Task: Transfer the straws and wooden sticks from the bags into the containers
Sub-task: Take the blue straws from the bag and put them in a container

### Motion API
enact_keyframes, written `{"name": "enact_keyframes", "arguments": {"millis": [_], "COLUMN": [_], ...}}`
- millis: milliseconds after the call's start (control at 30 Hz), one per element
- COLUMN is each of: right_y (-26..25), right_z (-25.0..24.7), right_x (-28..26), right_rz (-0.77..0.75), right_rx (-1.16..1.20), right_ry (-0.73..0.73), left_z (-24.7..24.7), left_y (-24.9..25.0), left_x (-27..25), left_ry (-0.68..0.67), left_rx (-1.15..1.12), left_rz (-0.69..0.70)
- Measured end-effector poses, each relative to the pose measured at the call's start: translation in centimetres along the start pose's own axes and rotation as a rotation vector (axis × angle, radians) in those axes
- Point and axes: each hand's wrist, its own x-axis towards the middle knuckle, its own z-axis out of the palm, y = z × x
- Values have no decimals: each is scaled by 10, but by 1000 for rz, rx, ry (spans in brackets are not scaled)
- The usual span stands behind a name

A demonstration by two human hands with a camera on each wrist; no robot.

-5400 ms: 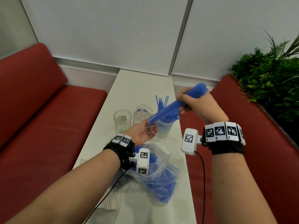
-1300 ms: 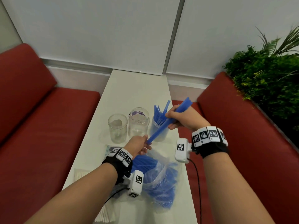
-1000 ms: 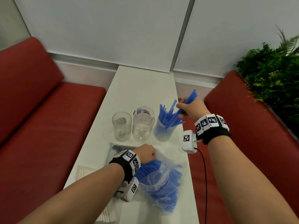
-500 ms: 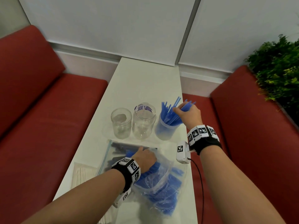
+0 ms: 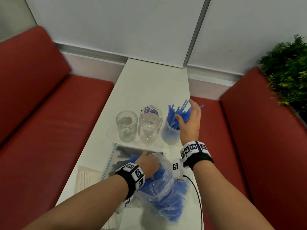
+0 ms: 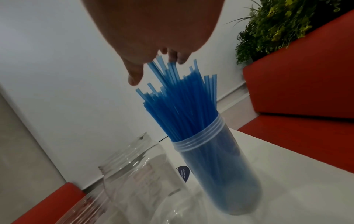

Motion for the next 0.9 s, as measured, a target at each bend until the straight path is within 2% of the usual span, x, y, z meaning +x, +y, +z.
{"name": "enact_keyframes", "arguments": {"millis": [100,167,200,300,333,367,400,500,533,567,600,633,700,733,767,833,900], "right_y": [-6,-5,-4,4,6,6,3,-13,-17,-21,-25,-29,-29,-28,-27,-29,-35], "right_z": [-5,-4,-3,2,2,1,-1,-11,-13,-14,-14,-15,-11,-7,-2,7,13], "right_x": [-1,-2,-2,-12,-17,-20,-24,-39,-45,-53,-63,-74,-96,-105,-112,-120,-123], "right_rz": [-128,-167,-162,-14,44,66,49,-83,-94,-65,11,108,236,251,255,260,223], "right_rx": [8,-42,-96,-465,-517,-512,-478,-306,-208,-97,5,71,21,-71,-144,-263,-324], "right_ry": [175,235,193,-183,-263,-273,-228,63,105,66,-49,-232,-675,-841,-946,-941,-807], "left_z": [6,5,2,-8,-12,-16,-20,-29,-33,-36,-41,-47,-62,-70,-79,-95,-115], "left_y": [0,-2,-4,-5,-5,-5,-6,-8,-8,-8,-9,-10,-12,-12,-13,-11,-7], "left_x": [-2,-3,-4,-9,-10,-12,-13,-17,-19,-22,-26,-30,-39,-42,-45,-52,-63], "left_ry": [42,24,20,-20,-44,-71,-93,-129,-129,-129,-121,-111,-100,-109,-126,-151,-96], "left_rx": [27,29,25,23,24,31,37,-31,-62,-84,-107,-124,-132,-127,-109,-29,-8], "left_rz": [-10,-15,-23,-43,-49,-55,-65,-109,-140,-169,-191,-208,-228,-237,-246,-280,-294]}}
